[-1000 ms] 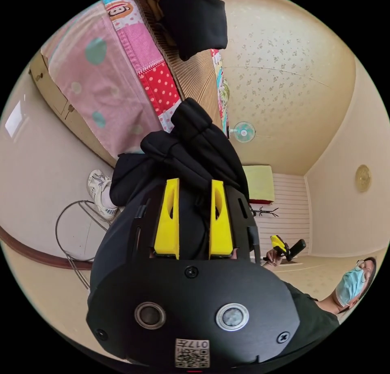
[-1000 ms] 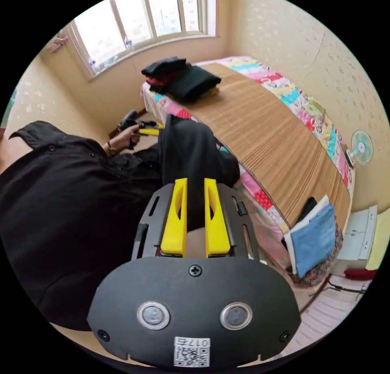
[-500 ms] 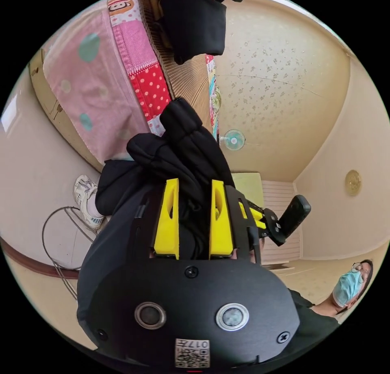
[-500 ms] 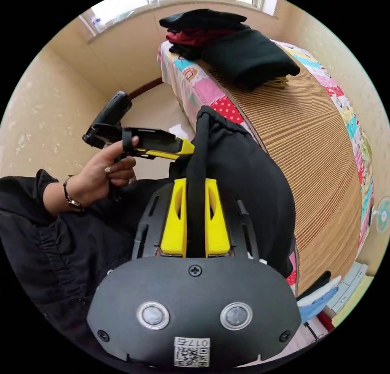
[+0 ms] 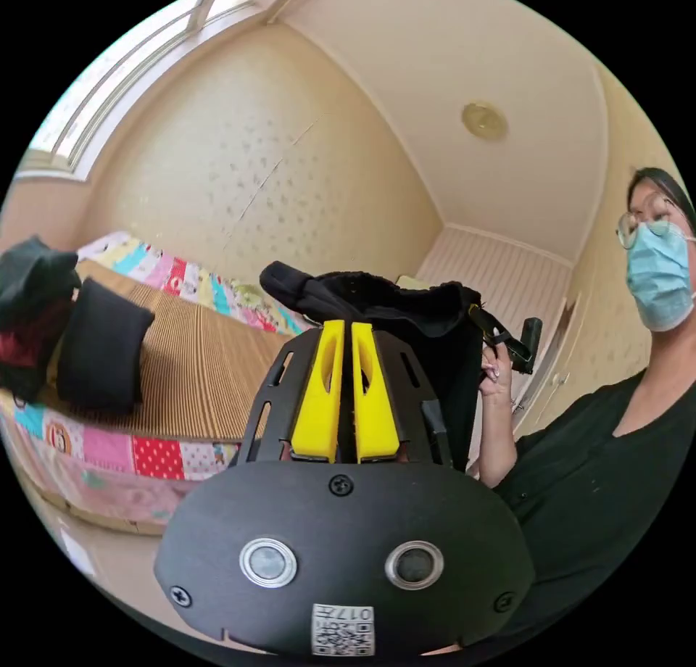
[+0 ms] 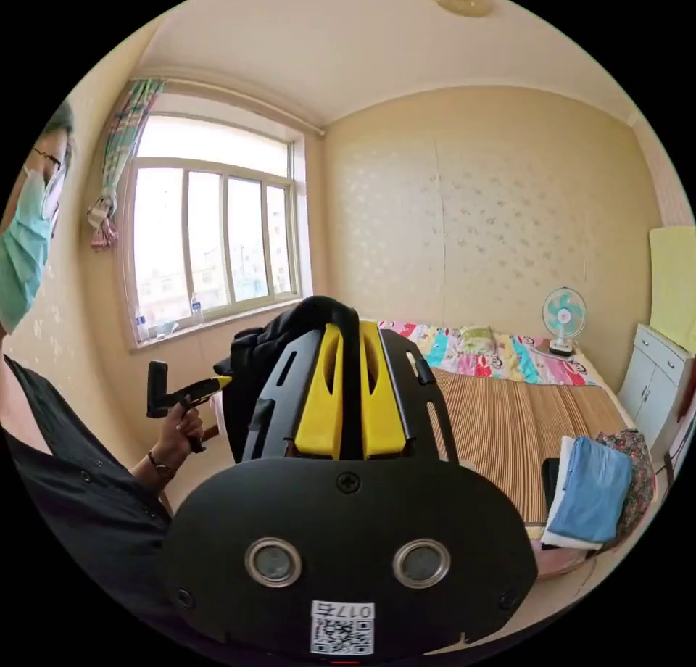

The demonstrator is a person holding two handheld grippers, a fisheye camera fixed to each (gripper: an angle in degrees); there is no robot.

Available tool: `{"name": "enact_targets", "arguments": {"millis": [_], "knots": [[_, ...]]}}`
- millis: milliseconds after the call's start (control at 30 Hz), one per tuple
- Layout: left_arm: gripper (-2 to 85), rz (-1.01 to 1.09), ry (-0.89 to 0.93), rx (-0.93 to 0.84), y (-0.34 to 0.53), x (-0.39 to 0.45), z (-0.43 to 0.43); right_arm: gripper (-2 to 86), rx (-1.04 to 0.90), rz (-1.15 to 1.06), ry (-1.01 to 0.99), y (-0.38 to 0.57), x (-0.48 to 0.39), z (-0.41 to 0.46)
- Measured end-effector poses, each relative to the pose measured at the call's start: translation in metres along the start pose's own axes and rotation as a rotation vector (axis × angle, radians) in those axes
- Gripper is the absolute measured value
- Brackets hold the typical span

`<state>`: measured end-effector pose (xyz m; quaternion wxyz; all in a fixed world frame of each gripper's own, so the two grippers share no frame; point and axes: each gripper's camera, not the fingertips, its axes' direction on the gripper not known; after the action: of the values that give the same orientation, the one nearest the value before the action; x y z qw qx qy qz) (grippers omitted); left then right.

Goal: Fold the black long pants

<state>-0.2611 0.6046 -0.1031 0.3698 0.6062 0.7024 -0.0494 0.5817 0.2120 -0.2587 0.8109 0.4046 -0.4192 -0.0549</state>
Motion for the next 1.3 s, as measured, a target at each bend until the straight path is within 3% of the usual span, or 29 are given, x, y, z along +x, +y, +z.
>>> {"name": "enact_targets", "arguments": {"millis": [100,233,367,467,533,567,633,667,733,833,900,1000,1100,1300], "knots": [[-0.1,0.134,-0.021,0.158,-0.014,0.06,-0.034,3.0,0.233,0.066,-0.01,0.019,0.008,-0.089],[-0.2,0.177,-0.031,0.289,-0.017,0.105,-0.047,3.0,0.4,0.138,-0.018,0.054,0.009,-0.133],[0.0,0.206,0.109,0.166,-0.105,0.119,0.031,3.6,0.41,0.16,0.064,0.024,0.036,-0.086],[1.2,0.208,-0.014,0.124,-0.203,0.097,0.131,4.6,0.418,0.255,0.089,-0.042,0.104,0.008],[3.5,0.226,-0.195,0.009,-0.263,0.068,0.207,6.0,0.334,0.291,0.194,-0.092,0.157,0.084],[6.0,0.116,-0.293,-0.094,-0.286,0.031,0.251,7.4,0.185,0.323,0.29,-0.122,0.196,0.14],[9.4,-0.098,-0.31,-0.244,-0.285,-0.031,0.294,9.5,-0.1,0.446,0.374,-0.136,0.256,0.212],[9.8,-0.187,-0.24,-0.301,-0.264,-0.064,0.307,9.9,-0.241,0.547,0.361,-0.124,0.284,0.241],[10.2,-0.232,-0.137,-0.367,-0.217,-0.1,0.318,9.8,-0.323,0.559,0.307,-0.092,0.299,0.261],[10.6,-0.24,-0.159,-0.526,-0.111,-0.144,0.325,9.2,-0.411,0.403,0.206,-0.012,0.283,0.273],[10.7,-0.234,-0.196,-0.735,-0.01,-0.175,0.333,9.2,-0.54,0.317,0.137,0.073,0.261,0.282],[10.8,-0.301,-0.111,-0.973,0.116,-0.202,0.332,9.9,-0.745,0.332,-0.029,0.184,0.226,0.295],[11.3,-0.4,0.035,-1.017,0.193,-0.205,0.31,11.4,-0.842,0.401,-0.227,0.263,0.18,0.297],[11.3,-0.536,0.069,-0.866,0.228,-0.21,0.263,18.6,-0.942,0.345,-0.391,0.314,0.076,0.335]]}}
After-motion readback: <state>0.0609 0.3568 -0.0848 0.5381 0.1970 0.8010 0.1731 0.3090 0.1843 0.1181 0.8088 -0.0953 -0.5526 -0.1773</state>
